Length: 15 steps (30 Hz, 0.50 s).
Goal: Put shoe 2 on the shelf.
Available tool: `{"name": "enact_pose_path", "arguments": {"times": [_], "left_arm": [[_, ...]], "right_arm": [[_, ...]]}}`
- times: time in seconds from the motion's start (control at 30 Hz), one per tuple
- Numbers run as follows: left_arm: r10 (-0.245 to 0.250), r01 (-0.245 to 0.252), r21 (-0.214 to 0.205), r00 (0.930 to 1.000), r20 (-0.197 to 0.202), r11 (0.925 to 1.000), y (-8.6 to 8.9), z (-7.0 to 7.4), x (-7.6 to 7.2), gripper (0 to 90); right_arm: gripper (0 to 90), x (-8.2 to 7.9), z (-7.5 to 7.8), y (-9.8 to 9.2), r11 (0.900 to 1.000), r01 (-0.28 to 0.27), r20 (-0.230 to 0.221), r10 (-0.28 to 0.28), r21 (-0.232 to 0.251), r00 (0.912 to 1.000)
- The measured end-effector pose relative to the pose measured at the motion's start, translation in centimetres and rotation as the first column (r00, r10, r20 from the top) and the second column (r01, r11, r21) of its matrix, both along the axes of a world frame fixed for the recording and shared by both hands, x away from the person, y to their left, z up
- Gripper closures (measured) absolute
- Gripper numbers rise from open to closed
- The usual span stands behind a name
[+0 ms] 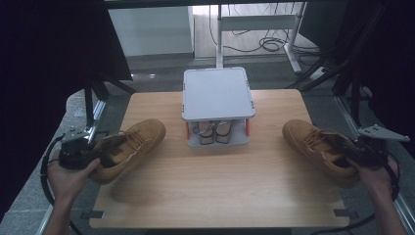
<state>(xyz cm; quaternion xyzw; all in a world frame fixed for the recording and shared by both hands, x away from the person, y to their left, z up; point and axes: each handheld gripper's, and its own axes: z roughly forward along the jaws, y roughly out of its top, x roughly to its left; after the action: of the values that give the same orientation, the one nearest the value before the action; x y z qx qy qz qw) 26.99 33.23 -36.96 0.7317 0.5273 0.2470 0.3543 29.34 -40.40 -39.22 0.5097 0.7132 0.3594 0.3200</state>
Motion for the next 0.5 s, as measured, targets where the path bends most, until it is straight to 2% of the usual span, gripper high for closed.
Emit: {"name": "enact_pose_path", "arguments": {"times": [0.2, 0.4, 0.5], "left_arm": [[0.007, -0.004, -0.075, 0.9991, 0.042, 0.9972, 0.3, 1.1, 0.0, 77.2], [0.012, -0.004, -0.141, 0.9983, 0.056, 0.99, 0.4, 1.4, 0.6, 77.2], [0.018, -0.007, -0.165, 0.9976, 0.066, 0.9863, 0.4, 1.4, 0.8, 77.2]], "right_arm": [[80.6, -0.4, 1.8, 0.0, 0.9946, 0.01, 0.045, -0.015, 0.103, 0.9989], [80.6, -0.6, 3.0, 0.1, 0.9793, 0.011, 0.089, -0.029, 0.202, 0.9956], [80.6, -0.4, 3.4, 0.4, 0.9714, 0.005, 0.097, -0.028, 0.238, 0.9949]]}}
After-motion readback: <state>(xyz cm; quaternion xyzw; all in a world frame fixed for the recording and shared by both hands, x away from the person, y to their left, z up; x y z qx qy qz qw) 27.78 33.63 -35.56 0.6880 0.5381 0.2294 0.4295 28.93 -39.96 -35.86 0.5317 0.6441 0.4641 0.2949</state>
